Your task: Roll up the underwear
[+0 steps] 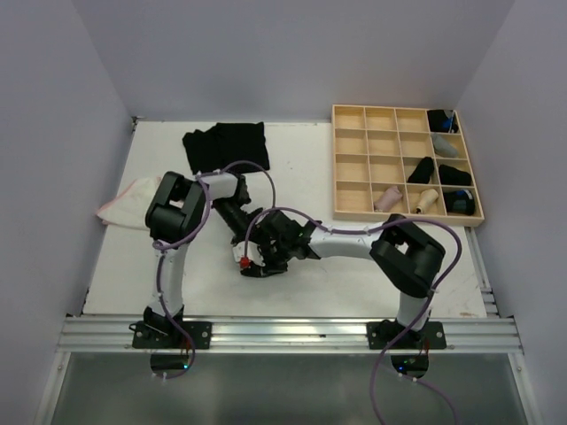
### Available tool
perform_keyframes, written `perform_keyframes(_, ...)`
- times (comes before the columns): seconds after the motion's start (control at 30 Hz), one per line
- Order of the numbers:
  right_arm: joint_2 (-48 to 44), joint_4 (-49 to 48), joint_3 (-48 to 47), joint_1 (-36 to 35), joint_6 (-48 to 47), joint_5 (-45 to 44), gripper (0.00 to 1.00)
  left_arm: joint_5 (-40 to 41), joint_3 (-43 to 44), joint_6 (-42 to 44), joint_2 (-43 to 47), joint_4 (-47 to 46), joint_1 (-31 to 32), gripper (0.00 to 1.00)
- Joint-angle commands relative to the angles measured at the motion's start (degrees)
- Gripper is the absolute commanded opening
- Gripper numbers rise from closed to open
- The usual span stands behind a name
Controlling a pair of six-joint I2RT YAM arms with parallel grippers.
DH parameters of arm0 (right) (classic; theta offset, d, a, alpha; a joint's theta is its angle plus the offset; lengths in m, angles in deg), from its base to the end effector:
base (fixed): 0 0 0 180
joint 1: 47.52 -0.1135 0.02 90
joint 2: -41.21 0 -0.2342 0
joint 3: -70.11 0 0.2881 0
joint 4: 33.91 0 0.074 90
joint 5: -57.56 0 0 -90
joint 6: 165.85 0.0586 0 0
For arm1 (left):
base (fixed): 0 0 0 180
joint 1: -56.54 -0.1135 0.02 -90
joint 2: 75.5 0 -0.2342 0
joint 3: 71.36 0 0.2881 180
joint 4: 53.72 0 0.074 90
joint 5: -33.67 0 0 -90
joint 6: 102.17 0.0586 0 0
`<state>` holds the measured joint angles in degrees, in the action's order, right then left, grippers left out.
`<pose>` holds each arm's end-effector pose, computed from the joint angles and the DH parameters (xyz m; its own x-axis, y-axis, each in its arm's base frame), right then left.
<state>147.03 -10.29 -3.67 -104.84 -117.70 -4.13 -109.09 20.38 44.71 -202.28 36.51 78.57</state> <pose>0.1920 0.3508 0.0823 0.2587 -0.6846 -0.6815 -0.9570 -0.2773 -0.0847 0.2911 -0.1681 0.0463 -0.5803 0.7816 -0.2289 0.5251 0.1442 -0.8388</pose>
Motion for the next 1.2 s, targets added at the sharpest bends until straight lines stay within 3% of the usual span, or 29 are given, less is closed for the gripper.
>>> perform_keyframes(0.0,2.28,6.95,-0.64,0.80,3.78,9.63,0.00,0.31,5.52,-3.25,10.22,-15.37,-5.39,0.45)
perform_keyframes(0.13,6.32,9.31,-3.71,3.00,8.18,14.47,0.00,-3.32,5.80,-10.90,19.54,-21.51,-11.62,0.48)
perform_keyframes(0.23,10.54,12.04,-7.41,4.84,11.86,18.33,0.00,-2.19,0.89,-15.39,26.39,-28.28,-16.82,0.49)
perform_keyframes(0.47,20.91,17.23,-17.07,9.85,21.96,25.28,0.00,6.34,-22.04,-4.34,50.62,-37.95,-18.60,0.51)
perform_keyframes(0.6,25.91,18.20,-20.24,11.18,25.58,28.63,0.00,11.95,-33.30,3.83,58.65,-38.49,-14.39,0.51)
perform_keyframes(0.77,30.93,20.65,-23.84,11.97,27.43,31.80,0.00,17.15,-45.33,7.27,67.16,-43.31,-7.09,0.51)
perform_keyframes(1.0,34.80,21.28,-26.31,13.29,30.07,33.91,0.00,22.33,-49.66,4.64,70.62,-49.82,6.61,0.52)
perform_keyframes(1.17,36.12,20.66,-27.01,13.99,32.17,34.70,0.00,25.15,-51.16,2.71,66.60,-56.06,12.34,0.52)
